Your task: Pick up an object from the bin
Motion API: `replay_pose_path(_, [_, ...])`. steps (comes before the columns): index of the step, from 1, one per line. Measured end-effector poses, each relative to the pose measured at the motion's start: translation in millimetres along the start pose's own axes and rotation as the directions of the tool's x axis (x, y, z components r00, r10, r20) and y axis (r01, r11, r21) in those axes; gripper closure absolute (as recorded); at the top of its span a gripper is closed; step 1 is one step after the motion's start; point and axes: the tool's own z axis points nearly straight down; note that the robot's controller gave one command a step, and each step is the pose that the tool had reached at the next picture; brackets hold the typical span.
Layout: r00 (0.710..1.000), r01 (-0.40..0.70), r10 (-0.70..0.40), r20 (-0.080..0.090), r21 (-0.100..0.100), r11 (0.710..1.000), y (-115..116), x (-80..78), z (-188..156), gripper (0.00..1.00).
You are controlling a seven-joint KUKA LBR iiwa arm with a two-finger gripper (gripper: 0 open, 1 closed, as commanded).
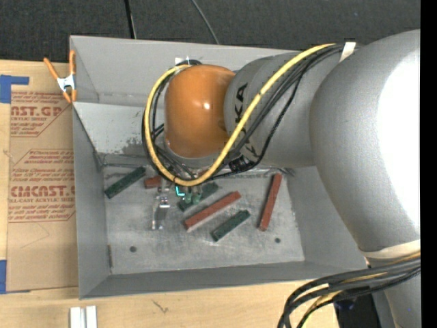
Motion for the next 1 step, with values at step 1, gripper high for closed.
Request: replay_pose_path(1, [1.0,-0.001,0.001,0.007,-0.001,1.0,-0.6,-2.2,-4.1,0.0])
